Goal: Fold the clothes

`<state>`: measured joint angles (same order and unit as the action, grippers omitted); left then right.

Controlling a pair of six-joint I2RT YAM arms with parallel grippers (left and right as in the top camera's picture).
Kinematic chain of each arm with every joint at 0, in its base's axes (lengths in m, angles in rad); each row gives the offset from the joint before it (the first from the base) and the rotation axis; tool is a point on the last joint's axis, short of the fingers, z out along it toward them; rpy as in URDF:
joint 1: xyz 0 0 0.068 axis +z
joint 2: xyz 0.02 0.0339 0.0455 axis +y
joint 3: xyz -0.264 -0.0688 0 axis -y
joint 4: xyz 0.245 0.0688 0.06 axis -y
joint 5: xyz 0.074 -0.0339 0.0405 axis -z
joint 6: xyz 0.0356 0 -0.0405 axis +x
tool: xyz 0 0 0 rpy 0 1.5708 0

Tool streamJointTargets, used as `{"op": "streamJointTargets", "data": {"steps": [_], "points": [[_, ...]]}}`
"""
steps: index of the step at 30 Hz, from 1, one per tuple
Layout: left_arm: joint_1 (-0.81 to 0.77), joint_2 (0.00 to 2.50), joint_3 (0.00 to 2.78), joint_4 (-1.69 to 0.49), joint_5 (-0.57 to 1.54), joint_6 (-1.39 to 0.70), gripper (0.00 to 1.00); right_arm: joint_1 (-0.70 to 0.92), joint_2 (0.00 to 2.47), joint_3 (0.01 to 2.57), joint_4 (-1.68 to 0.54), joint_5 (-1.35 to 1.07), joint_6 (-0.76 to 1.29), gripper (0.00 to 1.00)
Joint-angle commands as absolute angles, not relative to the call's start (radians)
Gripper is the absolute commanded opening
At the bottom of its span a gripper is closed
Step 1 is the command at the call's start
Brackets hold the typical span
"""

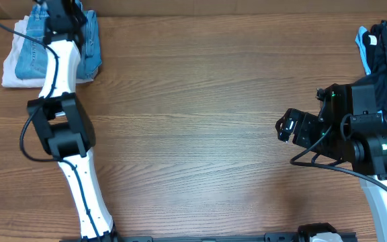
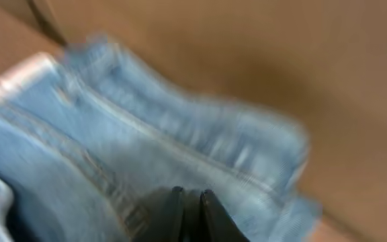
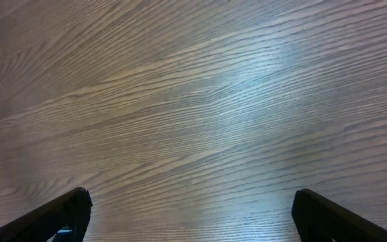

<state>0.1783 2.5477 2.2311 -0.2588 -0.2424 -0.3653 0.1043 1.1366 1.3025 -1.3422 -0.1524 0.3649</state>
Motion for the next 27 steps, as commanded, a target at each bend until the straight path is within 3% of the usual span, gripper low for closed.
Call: {"op": "streamJointTargets", "data": {"steps": [1,10,16,19,27], "points": [[0.183,2.614,2.23,-0.276,-0.235,-0.287,0.12,0.099,1.136,1.327,-1.333,-0.15,0.359,1.0],[0.183,2.465,2.237,-0.283,-0.235,-0.265,0.11,0.099,1.136,1.327,-1.344,-0.151,0.359,1.0],[0.187,2.347,2.237,-0.276,-0.235,-0.254,0.17,0.099,1.136,1.327,-1.342,-0.151,0.359,1.0],[0.191,2.341,2.237,-0.284,-0.236,-0.229,0.29,0.099,1.136,1.327,-1.341,-0.151,0.359,1.0],[0.22,2.401,2.234,-0.295,-0.243,-0.213,0.36,0.099,1.136,1.327,-1.341,-0.15,0.359,1.0]]}}
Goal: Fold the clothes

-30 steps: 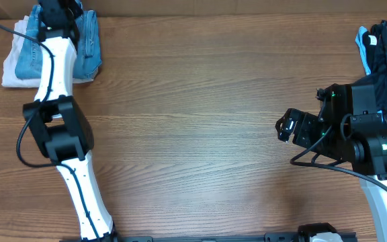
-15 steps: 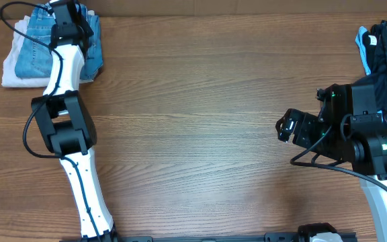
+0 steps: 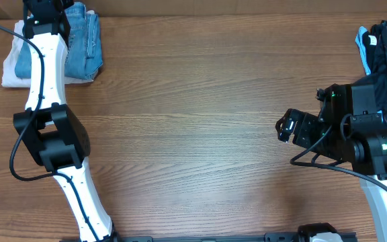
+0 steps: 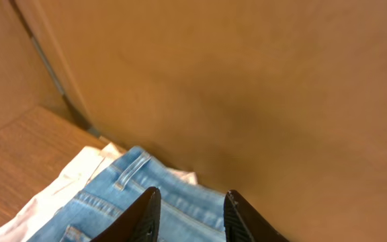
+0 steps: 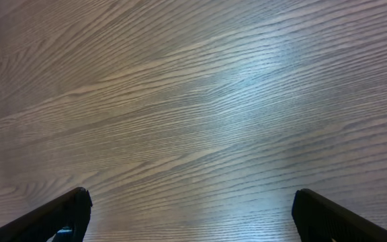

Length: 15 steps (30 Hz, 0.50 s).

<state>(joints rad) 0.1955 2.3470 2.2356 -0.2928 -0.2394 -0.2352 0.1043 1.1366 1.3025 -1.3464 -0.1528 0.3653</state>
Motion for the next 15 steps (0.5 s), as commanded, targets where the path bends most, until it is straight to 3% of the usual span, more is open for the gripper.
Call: {"op": "streamJointTargets", "data": {"steps": [1,5,9,15], "points": [[0.225,2.409,2.234,-0.294,-0.243,-0.213,0.37,0.099,1.136,1.327,-1.341,-0.15,0.359,1.0],[0.249,2.477,2.234,-0.261,-0.242,-0.213,0.37,0.099,1.136,1.327,-1.337,-0.15,0.359,1.0],[0.256,2.537,2.234,-0.247,-0.235,-0.213,0.31,0.099,1.137,1.327,-1.33,-0.15,0.363,1.0],[0.256,2.625,2.234,-0.293,-0.236,-0.178,0.32,0.099,1.146,1.327,-1.324,-0.151,0.367,1.0]]}}
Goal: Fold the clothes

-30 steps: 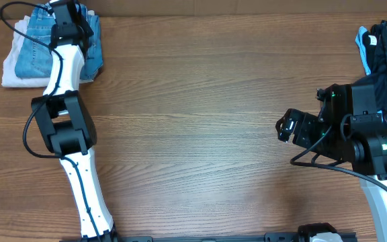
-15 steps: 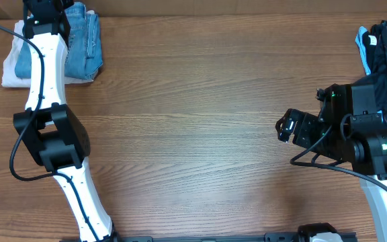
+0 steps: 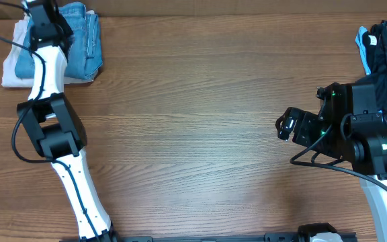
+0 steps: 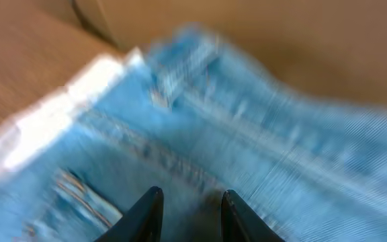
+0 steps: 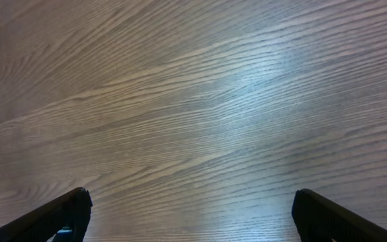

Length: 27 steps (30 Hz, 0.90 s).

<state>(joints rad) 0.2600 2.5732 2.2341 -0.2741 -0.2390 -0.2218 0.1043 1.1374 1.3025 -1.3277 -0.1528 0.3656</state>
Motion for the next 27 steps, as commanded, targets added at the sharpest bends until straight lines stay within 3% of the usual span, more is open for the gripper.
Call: {"op": "streamJointTargets", "data": {"steps": [1,3,14,27], "points": [[0.256,2.629,2.234,-0.307,-0.235,-0.179,0.31,0.099,1.149,1.327,-1.326,-0.151,0.366,1.0],[0.256,2.619,2.235,-0.316,-0.235,-0.179,0.27,0.099,1.155,1.327,-1.333,-0.151,0.366,1.0],[0.224,2.426,2.237,-0.259,-0.126,-0.179,0.27,0.099,1.175,1.327,-1.338,-0.15,0.366,1.0],[0.184,2.519,2.235,-0.238,-0.111,-0.18,0.28,0.099,1.175,1.327,-1.329,-0.15,0.366,1.0]]}}
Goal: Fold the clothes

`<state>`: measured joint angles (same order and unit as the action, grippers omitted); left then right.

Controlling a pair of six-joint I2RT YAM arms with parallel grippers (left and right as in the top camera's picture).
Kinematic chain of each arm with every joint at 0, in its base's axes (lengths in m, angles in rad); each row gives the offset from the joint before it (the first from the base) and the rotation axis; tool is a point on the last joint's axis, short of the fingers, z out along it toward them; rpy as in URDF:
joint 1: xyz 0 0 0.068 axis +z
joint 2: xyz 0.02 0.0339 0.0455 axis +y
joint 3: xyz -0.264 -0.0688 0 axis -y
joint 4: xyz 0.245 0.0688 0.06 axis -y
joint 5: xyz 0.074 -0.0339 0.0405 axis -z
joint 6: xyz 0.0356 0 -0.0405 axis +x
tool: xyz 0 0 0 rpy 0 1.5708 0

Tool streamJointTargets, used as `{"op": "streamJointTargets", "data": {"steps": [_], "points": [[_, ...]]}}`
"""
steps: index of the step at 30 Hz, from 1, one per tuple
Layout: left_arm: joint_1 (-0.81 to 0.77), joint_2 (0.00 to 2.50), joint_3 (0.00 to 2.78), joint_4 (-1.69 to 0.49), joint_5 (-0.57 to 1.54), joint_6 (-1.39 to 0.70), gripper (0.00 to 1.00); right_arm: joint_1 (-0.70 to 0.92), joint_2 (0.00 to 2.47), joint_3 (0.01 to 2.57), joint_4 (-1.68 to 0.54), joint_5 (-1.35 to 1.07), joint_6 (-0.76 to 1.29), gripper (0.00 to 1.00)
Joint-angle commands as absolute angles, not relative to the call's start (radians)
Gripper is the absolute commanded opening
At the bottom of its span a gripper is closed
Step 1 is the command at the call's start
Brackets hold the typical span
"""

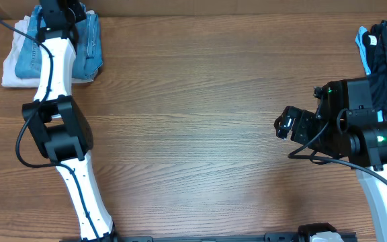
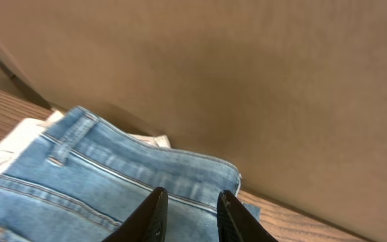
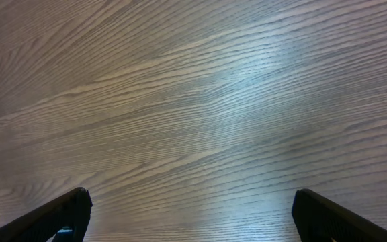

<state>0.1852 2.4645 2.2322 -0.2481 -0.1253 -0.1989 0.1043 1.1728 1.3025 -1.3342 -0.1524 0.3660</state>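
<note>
Folded blue jeans (image 1: 86, 42) lie on a folded white garment (image 1: 11, 67) at the table's far left corner. My left gripper (image 1: 59, 9) hovers over the back edge of that stack. In the left wrist view it (image 2: 190, 210) is open, with the denim (image 2: 79, 171) under the black fingertips (image 2: 155, 214) and nothing between them. My right gripper (image 1: 285, 125) hangs wide open over bare wood at the right, and it (image 3: 192, 208) holds nothing. A dark pile of clothes lies at the far right.
A brown wall (image 2: 247, 81) rises directly behind the jeans stack. The wooden table (image 1: 200, 101) stretches between the two arms. The right arm's body (image 1: 361, 134) sits beside the dark pile.
My left gripper has shifted a little to the right over the jeans and now sits higher, facing the wall. It remains open. The right arm has barely moved.
First my left gripper's fingers were close together against the denim. Then it was open and raised over the stack's back left end. Then it was low over the jeans, and now it is open above their back right edge. The jeans stayed on the stack.
</note>
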Motion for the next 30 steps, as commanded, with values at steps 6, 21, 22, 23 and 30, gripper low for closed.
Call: {"op": "streamJointTargets", "data": {"steps": [6,21,22,23,30], "points": [[0.185,2.607,2.235,-0.224,-0.113,-0.179,0.3,0.099,1.175,1.327,-1.33,-0.15,0.366,1.0],[0.184,2.399,2.238,-0.307,-0.102,-0.179,0.64,0.099,1.175,1.327,-1.331,-0.152,0.366,1.0],[0.183,2.363,2.238,-0.331,-0.102,-0.179,0.66,0.099,1.175,1.327,-1.33,-0.152,0.366,1.0],[0.181,2.329,2.238,-0.355,-0.102,-0.18,0.66,0.099,1.175,1.327,-1.33,-0.154,0.366,1.0],[0.181,2.078,2.238,-0.567,-0.092,-0.183,1.0,0.099,1.168,1.327,-1.278,-0.17,0.366,1.0]]}}
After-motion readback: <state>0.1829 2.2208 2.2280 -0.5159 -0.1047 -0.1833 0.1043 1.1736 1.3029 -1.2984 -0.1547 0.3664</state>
